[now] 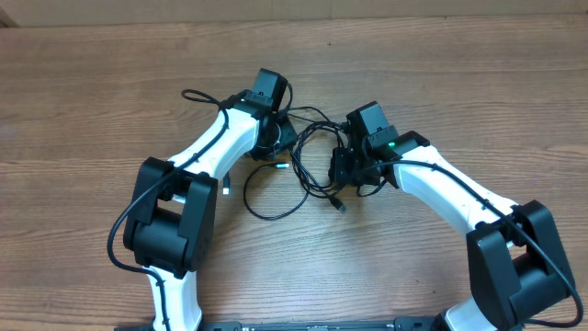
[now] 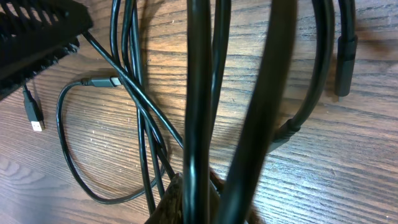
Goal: Untangle cables
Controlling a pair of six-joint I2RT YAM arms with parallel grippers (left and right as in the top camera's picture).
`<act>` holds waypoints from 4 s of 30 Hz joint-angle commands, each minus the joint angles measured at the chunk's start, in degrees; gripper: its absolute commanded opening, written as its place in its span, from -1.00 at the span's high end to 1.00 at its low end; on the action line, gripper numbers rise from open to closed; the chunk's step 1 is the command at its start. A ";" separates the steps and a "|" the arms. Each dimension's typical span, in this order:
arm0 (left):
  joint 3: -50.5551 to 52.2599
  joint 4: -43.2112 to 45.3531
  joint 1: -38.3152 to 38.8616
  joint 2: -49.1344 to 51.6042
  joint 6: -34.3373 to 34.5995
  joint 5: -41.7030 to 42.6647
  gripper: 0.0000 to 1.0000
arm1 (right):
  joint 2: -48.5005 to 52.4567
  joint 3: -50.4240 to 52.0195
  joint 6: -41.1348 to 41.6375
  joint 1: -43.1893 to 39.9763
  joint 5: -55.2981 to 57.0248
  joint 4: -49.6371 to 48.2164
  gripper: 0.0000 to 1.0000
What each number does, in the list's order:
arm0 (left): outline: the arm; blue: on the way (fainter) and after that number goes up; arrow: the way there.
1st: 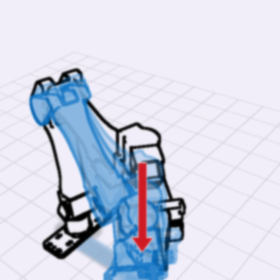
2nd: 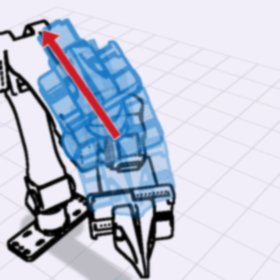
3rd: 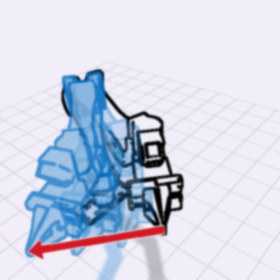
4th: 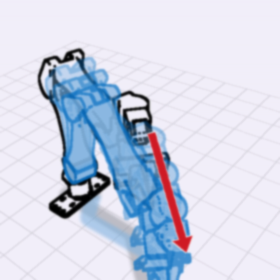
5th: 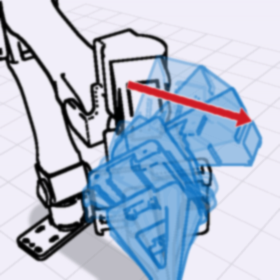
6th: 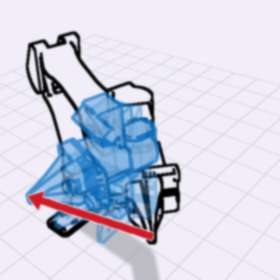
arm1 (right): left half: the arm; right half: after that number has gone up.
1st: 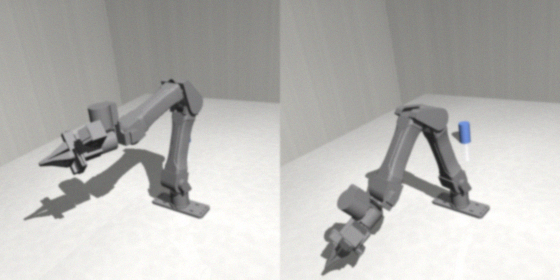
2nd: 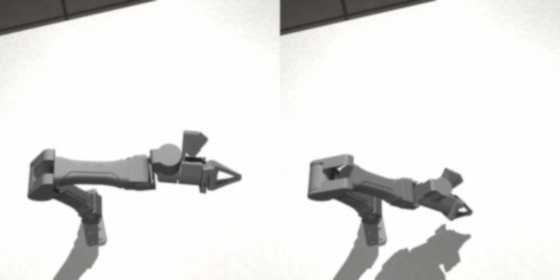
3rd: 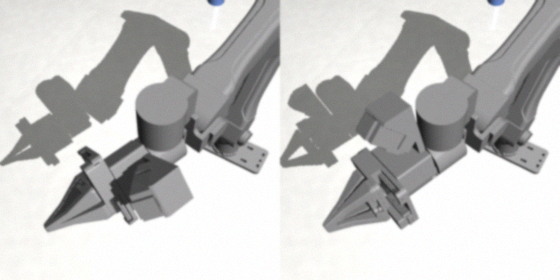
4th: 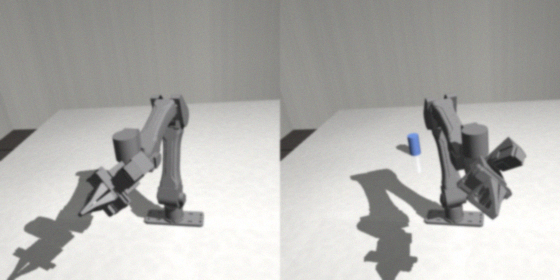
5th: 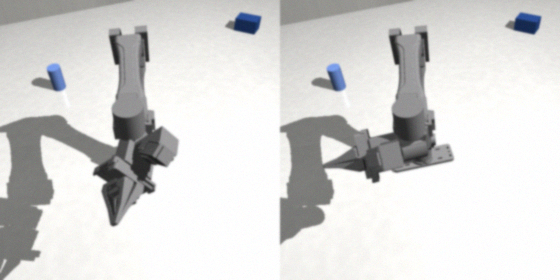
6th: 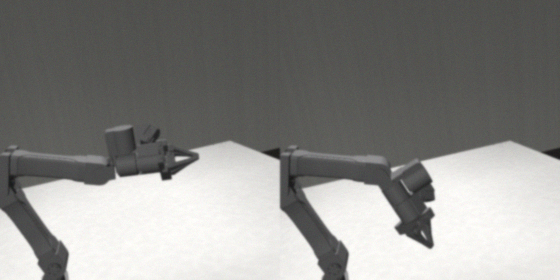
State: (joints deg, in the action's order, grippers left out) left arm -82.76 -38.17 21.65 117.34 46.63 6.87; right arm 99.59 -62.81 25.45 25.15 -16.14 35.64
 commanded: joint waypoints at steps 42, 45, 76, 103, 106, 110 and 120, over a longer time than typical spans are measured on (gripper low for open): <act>0.15 -6.12 4.98 8.35 -21.79 3.28 0.44 | -0.79 -0.48 0.24 -0.09 -4.59 0.66 0.92; 0.15 -9.11 5.03 8.37 -21.81 1.01 0.46 | -0.79 -0.48 0.33 -0.09 -5.62 0.61 0.92; -31.74 -28.79 -9.31 2.23 -10.99 22.58 0.92 | -0.79 -0.48 1.51 1.05 -1.90 2.16 0.92; -34.53 -38.86 -17.31 -1.36 -14.03 2.38 -0.53 | -0.79 -0.48 -0.20 1.05 5.38 5.95 0.85; -28.46 -38.23 -11.98 -1.36 -10.03 4.46 -0.24 | -0.79 -0.48 -0.20 1.05 5.33 6.08 0.85; -17.73 -33.46 -6.71 -1.31 -0.59 3.85 -0.31 | -0.79 -0.48 -0.20 1.05 4.52 6.27 0.85; -0.11 -13.46 2.49 -1.31 11.78 8.15 -0.13 | -0.79 -0.48 -0.20 1.05 4.52 6.32 0.84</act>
State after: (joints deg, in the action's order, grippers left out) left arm -86.32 -55.11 22.57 115.81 52.27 15.00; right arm 99.59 -62.81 25.43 25.93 -11.60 42.06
